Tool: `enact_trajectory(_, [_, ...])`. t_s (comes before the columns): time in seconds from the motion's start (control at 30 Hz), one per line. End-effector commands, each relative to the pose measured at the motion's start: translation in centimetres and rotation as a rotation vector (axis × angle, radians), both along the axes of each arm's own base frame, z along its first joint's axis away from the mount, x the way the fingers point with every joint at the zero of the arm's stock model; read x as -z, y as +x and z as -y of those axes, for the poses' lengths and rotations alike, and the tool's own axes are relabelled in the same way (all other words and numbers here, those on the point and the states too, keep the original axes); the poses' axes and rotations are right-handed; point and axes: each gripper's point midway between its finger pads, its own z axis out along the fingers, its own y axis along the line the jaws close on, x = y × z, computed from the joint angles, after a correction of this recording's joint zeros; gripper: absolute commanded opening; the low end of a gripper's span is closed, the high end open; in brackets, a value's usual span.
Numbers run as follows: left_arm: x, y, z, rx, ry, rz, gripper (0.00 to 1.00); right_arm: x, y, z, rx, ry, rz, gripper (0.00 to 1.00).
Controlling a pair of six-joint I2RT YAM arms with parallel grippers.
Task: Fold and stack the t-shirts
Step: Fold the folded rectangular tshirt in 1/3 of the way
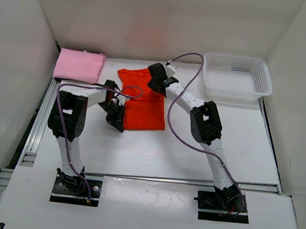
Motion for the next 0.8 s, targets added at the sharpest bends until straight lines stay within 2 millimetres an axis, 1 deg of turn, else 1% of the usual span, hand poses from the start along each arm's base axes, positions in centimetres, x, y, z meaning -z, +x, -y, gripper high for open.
enact_trajectory(0.0, [-0.2,-0.3,-0.2,0.003,-0.005,-0.003,0.1,-2.1,2.2,1.1,0.047,0.032,0.057,0.04])
enact_trajectory(0.03, [-0.5,-0.2,-0.2,0.003,-0.007,0.006,0.1,-2.7,1.9,1.4,0.016,0.042,0.045,0.04])
enact_trajectory(0.07, [-0.5,-0.4,-0.3,0.003,-0.005,-0.003,0.1,-3.0,1.4,1.5,-0.036,0.009,0.049,0.04])
enact_trajectory(0.1, [-0.5,-0.4,-0.3,0.003,-0.005,-0.003,0.1,-4.9,1.2,1.5,-0.071,0.004,0.078,0.04])
enact_trajectory(0.13, [-0.5,-0.4,-0.3,0.003,-0.005,-0.003,0.1,-4.2,0.3,1.9,-0.108,-0.026,0.058,0.04])
enact_trajectory(0.17, [-0.5,-0.4,-0.3,0.003,-0.005,-0.003,0.1,-4.2,-0.5,2.0,-0.158,-0.053,0.052,0.04])
enact_trajectory(0.2, [-0.5,-0.4,-0.3,0.003,-0.005,-0.003,0.1,-5.6,-1.6,1.7,-0.206,-0.026,0.05,0.04])
enact_trajectory(0.23, [-0.5,-0.4,-0.3,0.003,-0.005,-0.003,0.1,-3.4,-3.2,2.6,-0.218,-0.048,-0.007,0.04])
enact_trajectory(0.27, [-0.5,-0.4,-0.3,0.003,-0.005,-0.003,0.1,-2.8,-4.5,2.3,-0.24,-0.054,-0.031,0.04])
enact_trajectory(0.3, [-0.5,-0.4,-0.3,0.003,-0.005,-0.003,0.1,-3.1,-5.7,1.9,-0.236,-0.022,-0.042,0.04])
enact_trajectory(0.33, [-0.8,-0.3,-0.3,0.003,-0.007,0.006,0.1,-0.8,-7.3,2.8,-0.22,-0.024,-0.108,0.04])
enact_trajectory(0.37, [-0.8,-0.3,-0.3,0.003,-0.007,0.006,0.1,-0.8,-8.3,2.3,-0.214,0.016,-0.129,0.02])
enact_trajectory(0.4, [-0.8,-0.3,-0.3,0.003,-0.007,0.006,0.1,-0.2,-9.0,2.2,-0.156,0.083,-0.169,0.02])
enact_trajectory(0.43, [-0.8,-0.3,-0.3,0.003,-0.007,0.006,0.1,0.7,-9.5,2.2,-0.131,0.113,-0.199,0.02])
enact_trajectory(0.47, [-0.8,-0.3,-0.3,0.003,-0.007,0.006,0.1,1.7,-10.8,2.2,-0.115,0.131,-0.234,0.02])
enact_trajectory(0.5, [-0.8,-0.3,-0.3,0.003,-0.007,0.006,0.1,1.8,-10.6,1.9,-0.076,0.176,-0.238,0.02])
enact_trajectory(0.57, [-0.8,-0.5,-0.3,0.003,-0.005,-0.003,0.1,1.7,-10.9,1.4,-0.063,0.196,-0.246,0.01])
enact_trajectory(0.6, [-1.1,-0.4,-0.3,0.003,-0.008,0.007,0.1,1.3,-10.5,1.3,-0.059,0.198,-0.231,0.01])
enact_trajectory(0.67, [-1.1,-0.4,-0.4,0.002,0.001,0.009,0.1,0.5,-10.7,0.8,-0.08,0.165,-0.19,0.01])
enact_trajectory(0.7, [-1.1,-0.4,-0.4,0.002,0.001,0.009,0.1,-0.1,-10.0,1.0,-0.058,0.156,-0.161,0.01])
enact_trajectory(0.73, [-0.9,-0.7,-0.5,0.002,0.003,0.0,0.1,-0.7,-9.6,0.7,-0.06,0.165,-0.149,0.01])
enact_trajectory(0.77, [-0.9,-0.7,-0.5,0.002,0.003,0.0,0.1,0.3,-9.7,0.8,-0.057,0.15,-0.167,0.01])
